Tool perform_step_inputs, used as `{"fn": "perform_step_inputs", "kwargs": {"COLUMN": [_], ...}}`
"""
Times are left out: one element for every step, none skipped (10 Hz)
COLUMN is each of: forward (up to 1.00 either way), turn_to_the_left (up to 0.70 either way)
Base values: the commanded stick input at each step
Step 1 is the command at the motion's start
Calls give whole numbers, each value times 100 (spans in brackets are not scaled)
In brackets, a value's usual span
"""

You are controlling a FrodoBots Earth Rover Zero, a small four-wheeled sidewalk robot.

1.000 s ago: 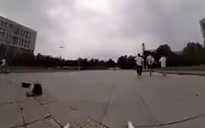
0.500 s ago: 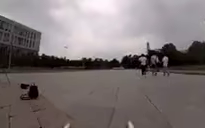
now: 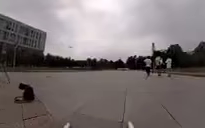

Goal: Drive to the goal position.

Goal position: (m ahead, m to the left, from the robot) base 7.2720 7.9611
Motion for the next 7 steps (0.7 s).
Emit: {"fn": "perform_step_inputs", "kwargs": {"forward": [70, 70, 70, 70, 70, 70, 70], "turn_to_the_left": [14, 14, 14, 14, 14, 14, 14]}}
